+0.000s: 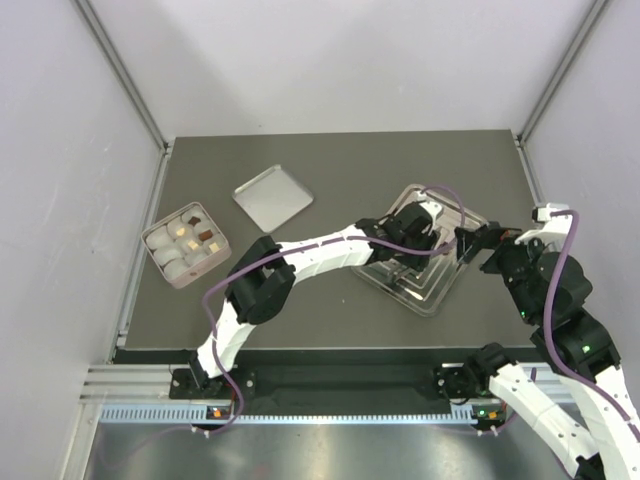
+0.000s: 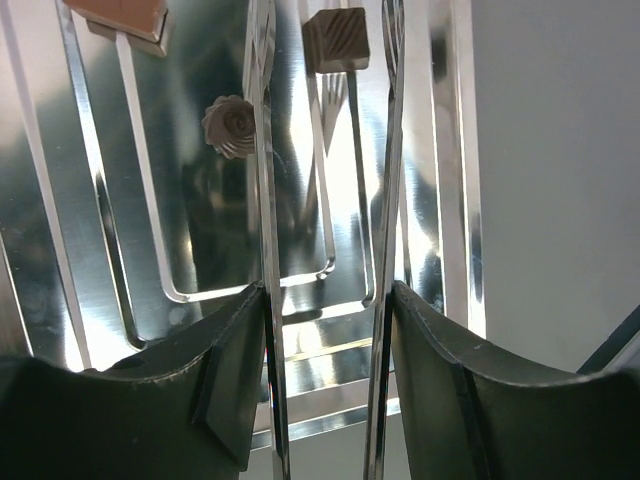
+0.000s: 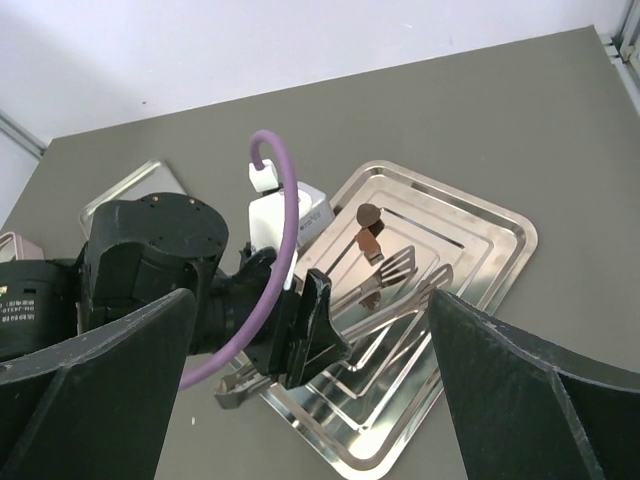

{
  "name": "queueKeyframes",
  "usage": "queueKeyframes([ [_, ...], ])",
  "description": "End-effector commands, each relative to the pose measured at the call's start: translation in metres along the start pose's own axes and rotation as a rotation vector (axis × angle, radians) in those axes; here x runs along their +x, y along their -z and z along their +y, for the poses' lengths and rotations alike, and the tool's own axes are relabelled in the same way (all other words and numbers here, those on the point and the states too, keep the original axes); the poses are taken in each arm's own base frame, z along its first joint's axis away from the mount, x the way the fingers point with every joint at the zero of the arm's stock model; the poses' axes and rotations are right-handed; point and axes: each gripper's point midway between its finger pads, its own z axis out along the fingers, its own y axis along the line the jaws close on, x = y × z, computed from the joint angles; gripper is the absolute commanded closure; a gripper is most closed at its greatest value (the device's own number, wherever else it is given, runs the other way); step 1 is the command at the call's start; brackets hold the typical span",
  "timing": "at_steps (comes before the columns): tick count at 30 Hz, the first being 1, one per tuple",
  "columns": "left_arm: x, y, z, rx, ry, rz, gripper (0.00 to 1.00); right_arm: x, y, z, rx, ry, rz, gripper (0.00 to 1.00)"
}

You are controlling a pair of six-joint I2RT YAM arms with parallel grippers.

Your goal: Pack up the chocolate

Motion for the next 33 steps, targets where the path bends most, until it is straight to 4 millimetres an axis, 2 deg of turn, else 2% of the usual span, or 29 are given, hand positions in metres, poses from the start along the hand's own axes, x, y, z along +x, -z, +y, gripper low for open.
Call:
queueKeyframes([
  [1,-0.027,0.006,-0.023,0.060,-0.029,-0.086,0.45,-0.012,0.005,-0.003,0.012,0.008,-0.040,0.00],
  [7,-0.019,0.006,-0.030,0.062,-0.036,-0.074,0.45,-0.010,0.005,-0.003,0.009,0.004,-0.036,0.00],
  [21,-0.002,-0.002,-0.016,-0.037,-0.035,-0.048,0.48,-0.013,0.011,-0.004,0.006,-0.007,-0.050,0.00],
  [33,0.007,-0.002,-0.021,-0.029,-0.051,-0.028,0.49,-0.012,0.012,-0.004,0.002,-0.014,-0.047,0.00],
])
